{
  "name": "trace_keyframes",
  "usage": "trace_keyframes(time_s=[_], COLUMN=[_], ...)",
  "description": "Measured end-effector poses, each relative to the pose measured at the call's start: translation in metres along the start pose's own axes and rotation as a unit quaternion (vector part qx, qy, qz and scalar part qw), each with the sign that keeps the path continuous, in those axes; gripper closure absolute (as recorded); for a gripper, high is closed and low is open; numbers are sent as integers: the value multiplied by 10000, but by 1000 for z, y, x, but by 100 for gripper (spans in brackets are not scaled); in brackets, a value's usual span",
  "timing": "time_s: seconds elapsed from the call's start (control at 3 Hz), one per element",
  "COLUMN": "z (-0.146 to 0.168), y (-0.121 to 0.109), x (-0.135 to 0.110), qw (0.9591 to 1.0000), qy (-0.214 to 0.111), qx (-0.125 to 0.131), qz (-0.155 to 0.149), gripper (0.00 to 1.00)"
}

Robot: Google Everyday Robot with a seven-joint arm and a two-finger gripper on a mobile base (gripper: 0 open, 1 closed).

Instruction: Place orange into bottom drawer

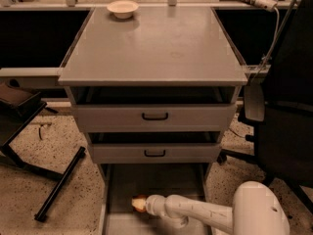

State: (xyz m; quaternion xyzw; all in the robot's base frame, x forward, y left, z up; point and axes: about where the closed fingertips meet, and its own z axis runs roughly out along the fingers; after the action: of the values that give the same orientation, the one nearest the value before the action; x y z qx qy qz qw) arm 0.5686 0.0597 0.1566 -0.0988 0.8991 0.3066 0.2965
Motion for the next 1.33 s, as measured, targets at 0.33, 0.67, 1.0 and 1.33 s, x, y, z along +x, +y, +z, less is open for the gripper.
trace_keyframes(time_s=[0.33, 0.67, 1.0, 1.33], z=[0, 0, 0, 0], y=[0, 0, 0, 0], x=[0, 0, 0, 0], qw=[10000, 10000, 10000, 10000], qy=[0, 0, 0, 1], qx=[0, 0, -1, -1], qz=[0, 0, 0, 0], gripper=[58, 35, 12, 0])
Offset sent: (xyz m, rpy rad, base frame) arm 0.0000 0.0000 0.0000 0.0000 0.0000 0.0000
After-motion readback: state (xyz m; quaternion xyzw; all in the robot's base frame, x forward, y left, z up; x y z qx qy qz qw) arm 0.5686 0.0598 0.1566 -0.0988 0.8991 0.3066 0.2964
